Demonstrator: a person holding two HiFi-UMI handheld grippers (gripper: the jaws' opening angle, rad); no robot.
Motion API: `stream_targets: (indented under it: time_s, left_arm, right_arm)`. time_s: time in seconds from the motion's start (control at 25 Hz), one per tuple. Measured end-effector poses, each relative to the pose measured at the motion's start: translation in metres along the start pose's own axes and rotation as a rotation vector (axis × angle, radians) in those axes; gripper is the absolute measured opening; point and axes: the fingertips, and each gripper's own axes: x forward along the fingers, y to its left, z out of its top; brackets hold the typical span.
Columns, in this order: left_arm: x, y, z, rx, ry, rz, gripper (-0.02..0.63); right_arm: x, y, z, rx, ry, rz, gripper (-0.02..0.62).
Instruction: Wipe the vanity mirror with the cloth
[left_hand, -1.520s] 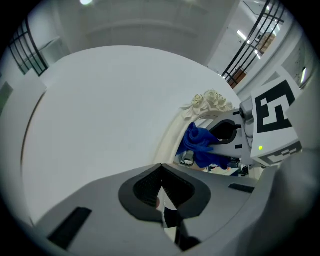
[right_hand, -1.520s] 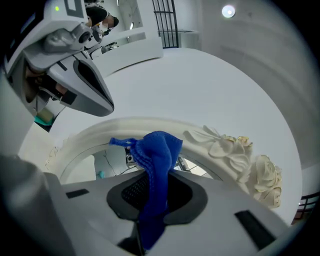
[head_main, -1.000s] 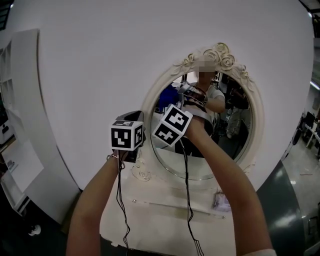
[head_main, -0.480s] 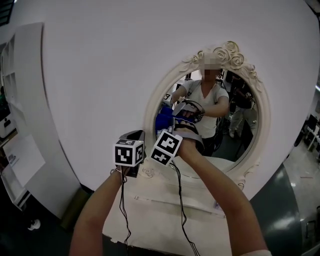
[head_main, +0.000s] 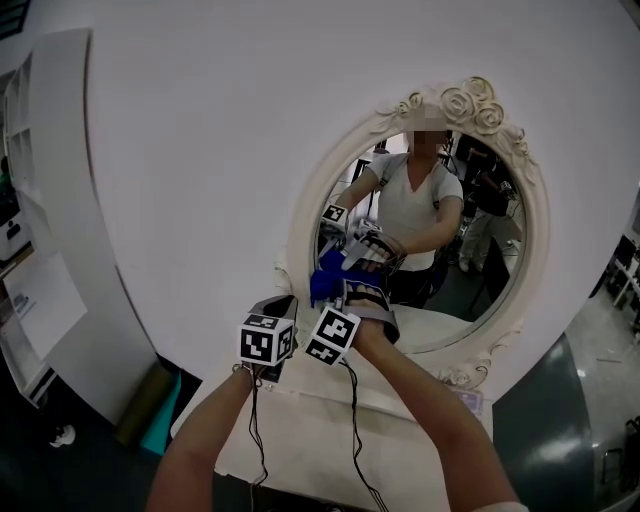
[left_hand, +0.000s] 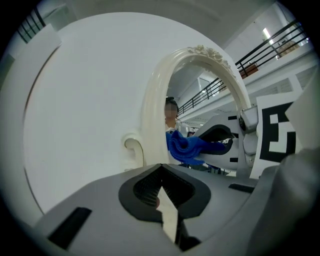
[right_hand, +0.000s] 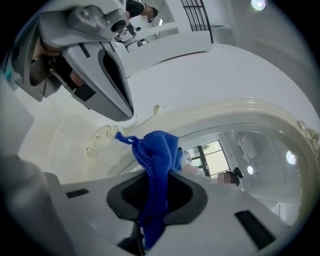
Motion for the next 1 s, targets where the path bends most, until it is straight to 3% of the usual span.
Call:
stream_targets:
  time_s: [0.28,0.68,0.88,1.0]
  left_arm:
    - [0.003,-0.015,-0.061,-0.035,0.083,-0.019,0.005]
    - [0.002,-0.034,-0.143,-0.079,0.218,-0.02,0.005]
    - [0.003,-0.051,-0.16,-0.085,0.24,-0.043,0.005]
    - [0.003,-0.058,-0.15,-0.078,0.221,-0.06,0.005]
  right_arm:
    - [0.013,0.065,-0.03,-0.001,0.011,0.072,0.066]
    - [0.023,0.117,-0.058,0.052,0.016,0.145,0.066]
    - [0.024,0.12,-0.062,0.072,0.01,0.159,0.066]
    - [0.017,0.11,-0.06,0.095,-0.011,0.146,0.066]
